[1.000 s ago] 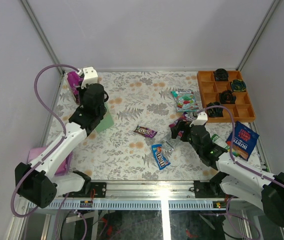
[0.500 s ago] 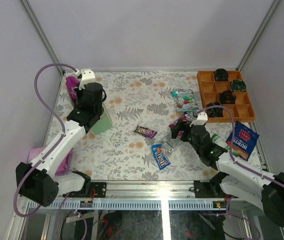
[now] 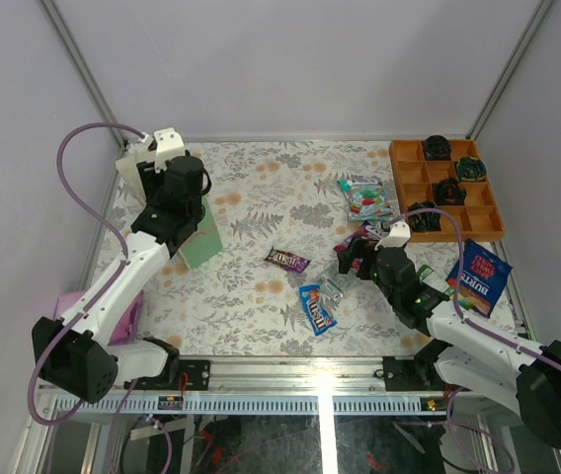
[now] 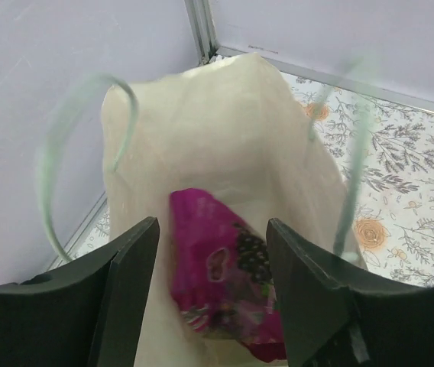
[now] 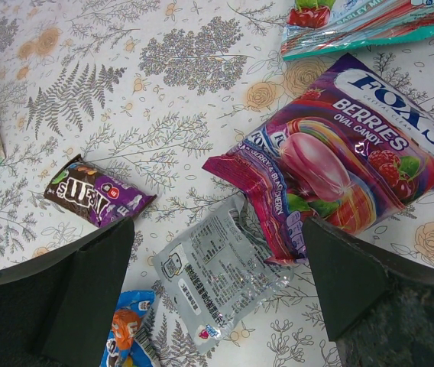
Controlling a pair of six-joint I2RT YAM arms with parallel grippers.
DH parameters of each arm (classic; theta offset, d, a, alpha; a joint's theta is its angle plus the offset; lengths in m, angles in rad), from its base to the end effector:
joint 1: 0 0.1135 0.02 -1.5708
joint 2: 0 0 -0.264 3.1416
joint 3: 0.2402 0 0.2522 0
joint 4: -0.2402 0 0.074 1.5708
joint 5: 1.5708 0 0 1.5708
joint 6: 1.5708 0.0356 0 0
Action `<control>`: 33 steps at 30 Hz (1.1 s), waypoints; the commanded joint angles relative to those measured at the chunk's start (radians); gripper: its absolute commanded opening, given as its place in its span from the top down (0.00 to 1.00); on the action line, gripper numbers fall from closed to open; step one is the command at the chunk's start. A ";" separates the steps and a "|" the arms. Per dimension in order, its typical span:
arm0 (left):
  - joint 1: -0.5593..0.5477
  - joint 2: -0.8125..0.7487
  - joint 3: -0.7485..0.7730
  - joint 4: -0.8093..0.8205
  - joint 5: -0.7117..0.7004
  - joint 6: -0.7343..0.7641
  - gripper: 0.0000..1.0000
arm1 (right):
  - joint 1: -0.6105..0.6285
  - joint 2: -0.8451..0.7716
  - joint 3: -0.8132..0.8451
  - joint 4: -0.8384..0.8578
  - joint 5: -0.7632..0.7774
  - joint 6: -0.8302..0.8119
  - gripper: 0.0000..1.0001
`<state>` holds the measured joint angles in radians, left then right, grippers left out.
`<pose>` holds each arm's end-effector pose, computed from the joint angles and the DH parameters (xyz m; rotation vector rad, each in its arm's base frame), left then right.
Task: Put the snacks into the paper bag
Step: Place the snack in the paper bag, then pick up the snack from the center of the board.
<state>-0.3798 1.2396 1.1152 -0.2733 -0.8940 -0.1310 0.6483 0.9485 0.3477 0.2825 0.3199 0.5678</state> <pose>0.2642 -0.0756 0.3550 -0.3379 1.8159 0.5208 0.1697 0.1145 0.2053 0.1447 1.9018 0.5320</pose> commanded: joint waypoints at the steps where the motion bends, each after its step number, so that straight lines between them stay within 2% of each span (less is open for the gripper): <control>1: 0.004 -0.017 0.049 -0.018 -0.015 -0.046 0.42 | 0.008 -0.006 0.011 0.046 0.004 0.004 0.01; 9: -0.008 -0.061 0.128 -0.122 0.011 -0.134 0.42 | 0.008 0.002 0.012 0.051 0.002 0.005 0.01; 16: -0.072 -0.112 0.220 -0.245 0.017 -0.221 0.44 | 0.008 0.010 0.013 0.054 0.000 0.004 0.01; 25: -0.300 -0.166 0.234 -0.363 -0.015 -0.377 0.44 | 0.008 0.003 0.010 0.050 0.011 0.005 0.01; 33: -0.569 -0.121 0.084 -0.387 -0.051 -0.584 0.43 | 0.008 -0.006 0.010 0.041 0.024 0.007 0.01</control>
<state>-0.8581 1.0763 1.2720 -0.6197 -0.8989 -0.5629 0.6483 0.9539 0.3477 0.2825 0.3210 0.5682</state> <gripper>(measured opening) 0.565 0.993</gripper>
